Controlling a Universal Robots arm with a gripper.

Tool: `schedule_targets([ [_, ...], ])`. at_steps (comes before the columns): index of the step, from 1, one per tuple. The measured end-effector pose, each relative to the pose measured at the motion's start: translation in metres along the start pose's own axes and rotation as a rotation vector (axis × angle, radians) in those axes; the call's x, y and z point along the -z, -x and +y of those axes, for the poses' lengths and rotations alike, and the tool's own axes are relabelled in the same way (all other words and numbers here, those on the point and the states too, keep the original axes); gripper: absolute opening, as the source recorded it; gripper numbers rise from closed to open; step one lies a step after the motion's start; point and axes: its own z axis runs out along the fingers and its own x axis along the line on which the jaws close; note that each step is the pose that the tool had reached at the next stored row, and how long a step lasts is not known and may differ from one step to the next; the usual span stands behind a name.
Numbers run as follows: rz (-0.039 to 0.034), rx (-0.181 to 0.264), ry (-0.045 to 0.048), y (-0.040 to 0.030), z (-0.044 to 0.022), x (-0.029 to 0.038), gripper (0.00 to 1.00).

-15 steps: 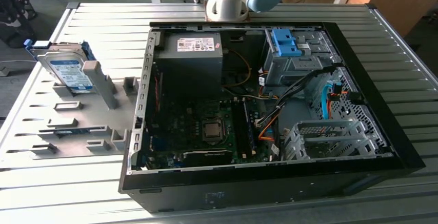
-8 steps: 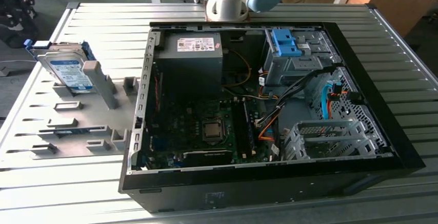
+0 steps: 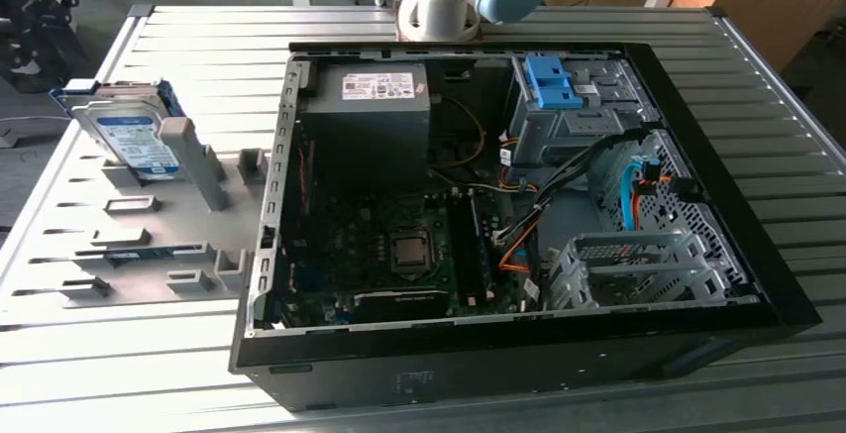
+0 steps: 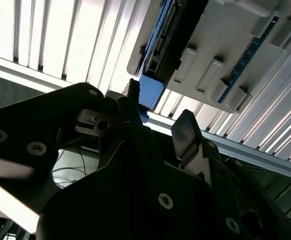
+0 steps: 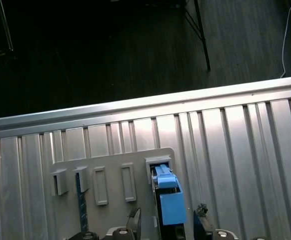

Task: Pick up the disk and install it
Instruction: 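Pick up the disk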

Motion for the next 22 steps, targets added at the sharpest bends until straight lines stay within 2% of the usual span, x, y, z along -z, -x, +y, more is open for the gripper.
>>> schedule_targets([
  [6, 0.0014, 0.052, -0.0036, 0.0000, 0.0000, -0.0069, 0.53],
  [9, 0.0013, 0.054, -0.0045, 0.0003, 0.0012, -0.0088, 0.53],
  [13, 0.0016, 0.055, -0.0046, 0.0040, 0.0019, -0.0159, 0.53],
  [19, 0.0015, 0.056, -0.0067, 0.0035, 0.0055, -0.0276, 0.53],
  [22, 0.0020, 0.056, -0.0110, 0.0033, 0.0059, -0.0324, 0.53],
])
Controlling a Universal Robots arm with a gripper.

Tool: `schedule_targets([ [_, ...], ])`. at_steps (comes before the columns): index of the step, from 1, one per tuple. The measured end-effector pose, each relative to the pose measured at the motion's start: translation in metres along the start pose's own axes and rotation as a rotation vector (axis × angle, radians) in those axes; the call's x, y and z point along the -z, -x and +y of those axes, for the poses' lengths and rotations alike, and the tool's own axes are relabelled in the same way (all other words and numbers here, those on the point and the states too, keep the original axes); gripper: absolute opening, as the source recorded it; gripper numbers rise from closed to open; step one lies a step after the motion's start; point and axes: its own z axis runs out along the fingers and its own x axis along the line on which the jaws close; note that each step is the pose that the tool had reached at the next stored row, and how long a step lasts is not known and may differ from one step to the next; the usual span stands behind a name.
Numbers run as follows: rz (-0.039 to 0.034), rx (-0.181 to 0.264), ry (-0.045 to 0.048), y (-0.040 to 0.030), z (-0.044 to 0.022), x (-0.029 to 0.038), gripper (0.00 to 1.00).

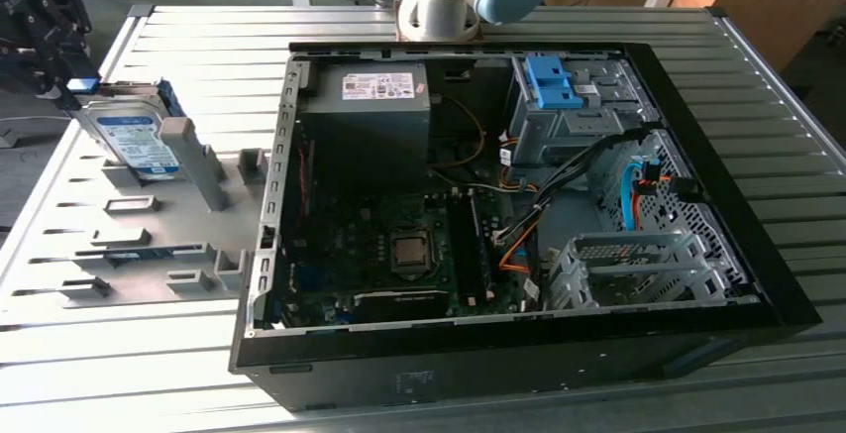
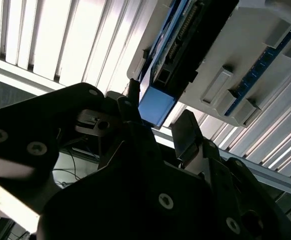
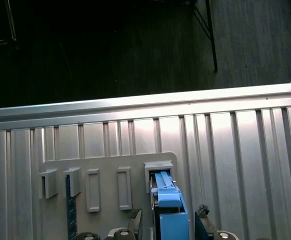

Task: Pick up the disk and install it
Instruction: 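Pick up the disk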

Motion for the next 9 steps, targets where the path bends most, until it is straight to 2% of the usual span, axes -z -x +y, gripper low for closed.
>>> schedule_targets([
  [9, -0.0003, 0.006, -0.0054, -0.0003, 0.0000, -0.0138, 0.53],
])
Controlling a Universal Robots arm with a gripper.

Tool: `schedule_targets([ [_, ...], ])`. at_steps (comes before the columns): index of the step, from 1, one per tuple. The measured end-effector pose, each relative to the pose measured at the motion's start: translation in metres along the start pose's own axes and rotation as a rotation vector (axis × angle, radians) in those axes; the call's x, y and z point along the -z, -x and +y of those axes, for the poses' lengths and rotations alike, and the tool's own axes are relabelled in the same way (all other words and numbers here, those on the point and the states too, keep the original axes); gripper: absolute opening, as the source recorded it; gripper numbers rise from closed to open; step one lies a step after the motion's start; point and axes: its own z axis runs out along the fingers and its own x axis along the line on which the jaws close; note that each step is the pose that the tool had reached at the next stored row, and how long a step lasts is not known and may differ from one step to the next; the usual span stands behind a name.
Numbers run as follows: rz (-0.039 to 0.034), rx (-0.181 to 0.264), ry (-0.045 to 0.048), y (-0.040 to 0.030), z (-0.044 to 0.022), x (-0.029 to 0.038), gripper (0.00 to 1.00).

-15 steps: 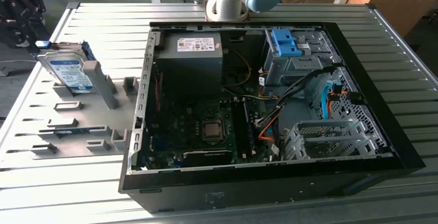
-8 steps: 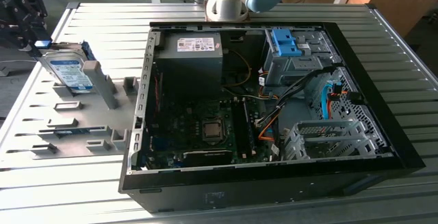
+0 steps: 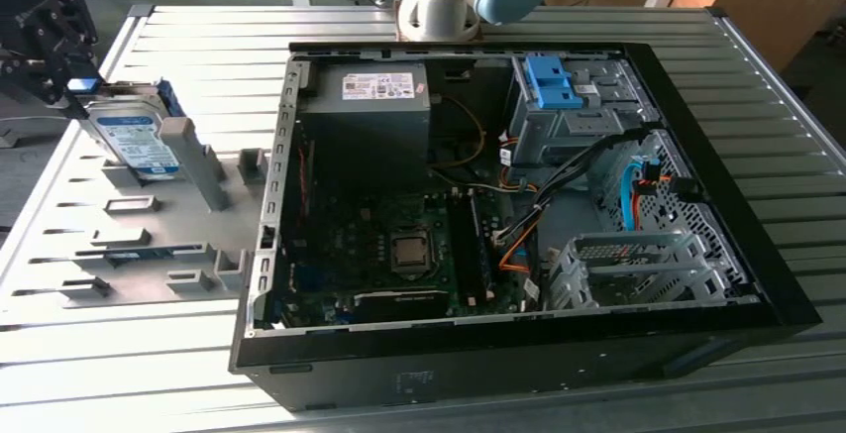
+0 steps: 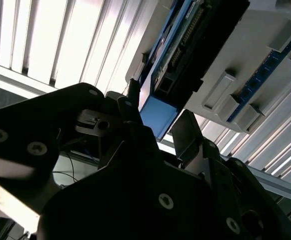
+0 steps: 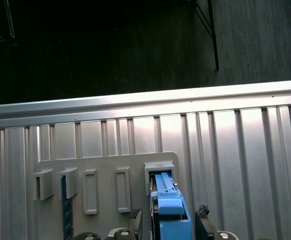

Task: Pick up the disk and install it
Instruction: 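Pick up the disk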

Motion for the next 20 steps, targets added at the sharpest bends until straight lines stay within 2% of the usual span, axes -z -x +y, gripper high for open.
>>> schedule_targets([
  [5, 0.0001, 0.007, -0.0017, 0.0000, 0.0000, -0.0021, 0.51],
  [6, 0.0001, 0.008, -0.0021, -0.0001, 0.0000, -0.0024, 0.45],
  [15, -0.0003, 0.017, -0.0089, -0.0002, 0.0009, -0.0064, 0.45],
  [20, -0.0001, 0.028, -0.0088, -0.0003, 0.0009, -0.0084, 0.45],
])
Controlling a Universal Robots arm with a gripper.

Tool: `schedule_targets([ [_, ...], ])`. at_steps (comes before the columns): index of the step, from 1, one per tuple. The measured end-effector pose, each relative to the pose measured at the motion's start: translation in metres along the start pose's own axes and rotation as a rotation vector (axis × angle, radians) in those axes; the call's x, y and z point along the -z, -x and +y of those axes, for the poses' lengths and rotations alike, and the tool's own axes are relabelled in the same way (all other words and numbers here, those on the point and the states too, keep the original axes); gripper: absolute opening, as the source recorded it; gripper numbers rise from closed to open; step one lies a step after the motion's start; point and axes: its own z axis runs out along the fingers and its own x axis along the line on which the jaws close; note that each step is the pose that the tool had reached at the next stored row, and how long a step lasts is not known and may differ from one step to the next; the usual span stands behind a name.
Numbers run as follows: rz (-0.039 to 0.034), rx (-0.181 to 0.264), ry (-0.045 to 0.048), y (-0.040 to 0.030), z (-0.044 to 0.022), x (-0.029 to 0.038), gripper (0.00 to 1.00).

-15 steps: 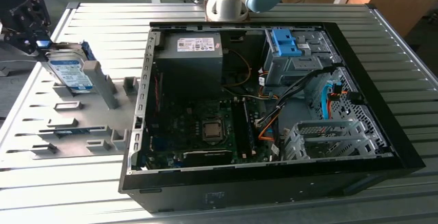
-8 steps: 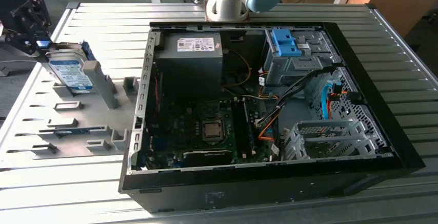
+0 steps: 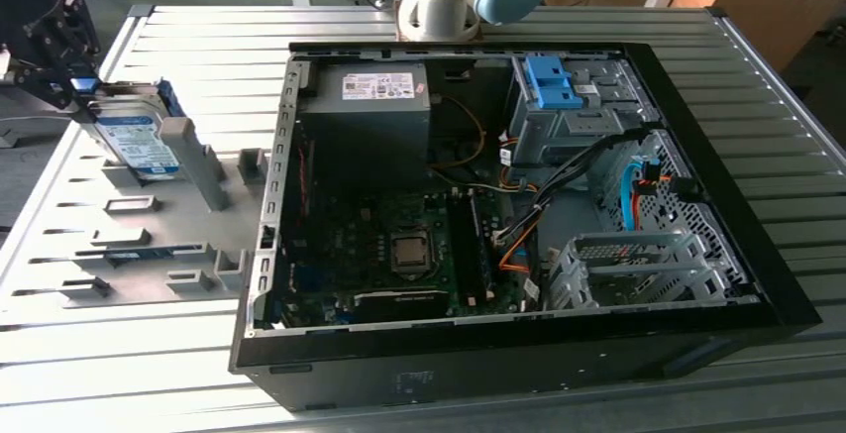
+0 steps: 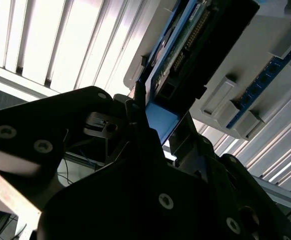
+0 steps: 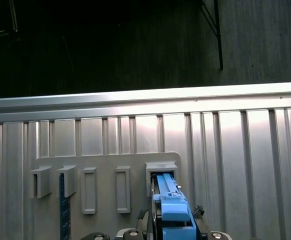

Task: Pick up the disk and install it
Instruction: 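Pick up the disk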

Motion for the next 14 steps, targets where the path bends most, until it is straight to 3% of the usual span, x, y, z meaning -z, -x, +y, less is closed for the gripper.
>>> schedule_targets([
  [11, -0.0002, 0.000, -0.0004, 0.0005, 0.0000, -0.0015, 0.46],
  [12, -0.0001, 0.000, -0.0002, 0.0006, 0.0000, -0.0018, 0.52],
  [14, 0.0003, 0.000, -0.0001, 0.0006, 0.0001, -0.0027, 0.52],
])
